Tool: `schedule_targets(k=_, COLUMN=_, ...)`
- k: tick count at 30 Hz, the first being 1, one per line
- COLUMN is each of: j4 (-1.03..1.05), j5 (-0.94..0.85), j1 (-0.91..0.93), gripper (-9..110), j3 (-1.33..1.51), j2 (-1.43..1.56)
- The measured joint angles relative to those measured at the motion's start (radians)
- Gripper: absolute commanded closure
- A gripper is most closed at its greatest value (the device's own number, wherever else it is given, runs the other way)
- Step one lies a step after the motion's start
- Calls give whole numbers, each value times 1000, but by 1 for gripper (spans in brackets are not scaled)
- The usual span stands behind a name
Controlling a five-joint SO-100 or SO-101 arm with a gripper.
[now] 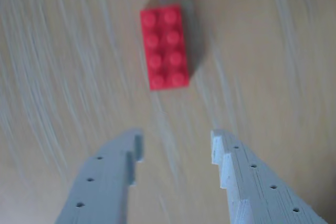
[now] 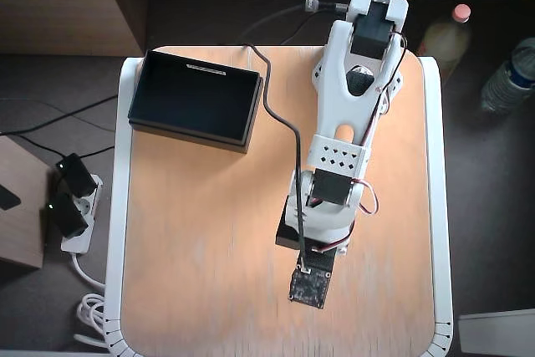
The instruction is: Grasp a lego block and put it in the bin.
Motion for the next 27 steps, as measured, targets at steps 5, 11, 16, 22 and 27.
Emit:
schedule_targets(k=5, j4=-49, j5=0, j1=9, gripper=83, j3=-2, j2=-52)
schedule_targets(k=11, j4=-123, j5=25, j1=9, gripper=83, j3=-2, j2=-133)
schedule_targets(k=16, j4=-184, j5=41, j1=9, gripper=79, j3=-2, j2=-178)
schedule_targets(k=22, j4=-227, j5=41, j1=9, gripper=79, j3=-2, j2=-198)
schedule_targets(k=27, j4=-265, j5=41, j1=9, gripper=79, j3=-2, j2=-221)
